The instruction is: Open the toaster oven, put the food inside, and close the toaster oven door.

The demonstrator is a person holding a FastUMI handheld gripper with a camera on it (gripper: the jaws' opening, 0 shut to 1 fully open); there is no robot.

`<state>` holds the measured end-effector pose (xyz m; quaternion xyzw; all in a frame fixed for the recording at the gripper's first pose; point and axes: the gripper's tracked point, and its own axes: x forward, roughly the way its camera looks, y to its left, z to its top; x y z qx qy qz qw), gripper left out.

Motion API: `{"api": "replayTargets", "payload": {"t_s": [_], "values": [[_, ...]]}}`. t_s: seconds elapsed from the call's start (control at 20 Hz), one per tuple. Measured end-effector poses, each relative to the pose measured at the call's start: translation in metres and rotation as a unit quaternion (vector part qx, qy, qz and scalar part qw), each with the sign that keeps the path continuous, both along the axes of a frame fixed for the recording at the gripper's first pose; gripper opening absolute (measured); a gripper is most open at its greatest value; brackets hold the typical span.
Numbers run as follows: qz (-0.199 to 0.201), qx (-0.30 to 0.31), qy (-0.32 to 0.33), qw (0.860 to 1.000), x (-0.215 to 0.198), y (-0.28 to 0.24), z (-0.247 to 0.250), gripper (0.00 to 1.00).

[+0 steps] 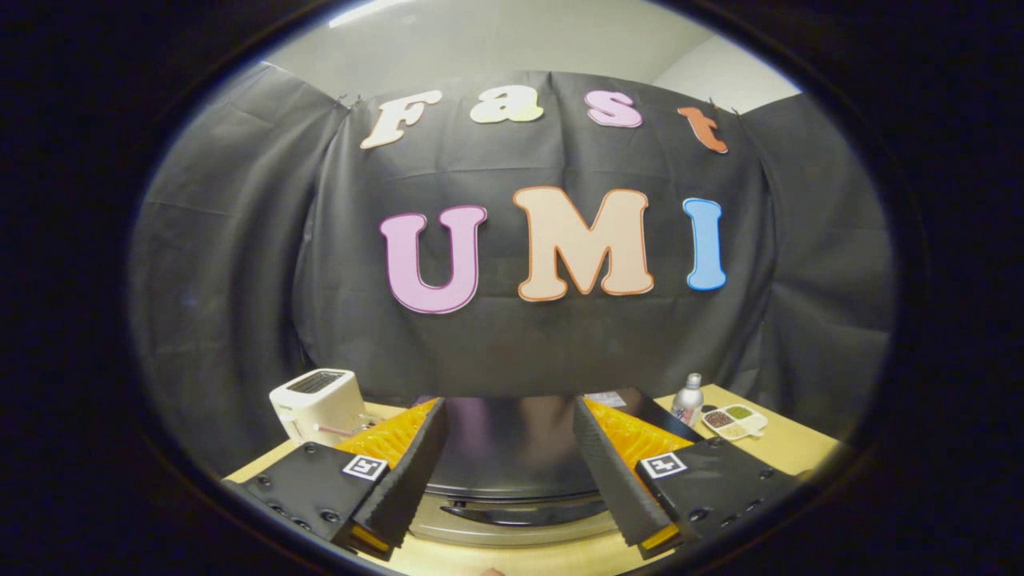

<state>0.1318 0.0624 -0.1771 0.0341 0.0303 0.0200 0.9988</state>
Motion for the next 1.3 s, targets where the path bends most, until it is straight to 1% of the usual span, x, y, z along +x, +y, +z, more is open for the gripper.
{"api": "replayTargets", "payload": {"t_s": [0.2,0.45,0.6,0.8,0.95,1.1,1.3], "values": [[-0.007,0.016,0.012,1.0,0.004,-0.004,-0.025,0.99],[-0.024,0.048,0.004,0.999,0.01,-0.01,-0.039,0.99],[-0.026,0.065,0.007,0.998,0.012,-0.005,-0.05,0.98],[-0.022,0.05,0.014,0.998,0.014,0.002,-0.065,0.97],[-0.025,0.037,0.005,0.999,0.014,0.003,-0.064,0.97],[-0.036,0.011,-0.005,0.999,0.012,0.0,-0.066,0.97],[-0.052,0.006,-0.023,0.998,0.003,-0.003,-0.067,0.97]]}}
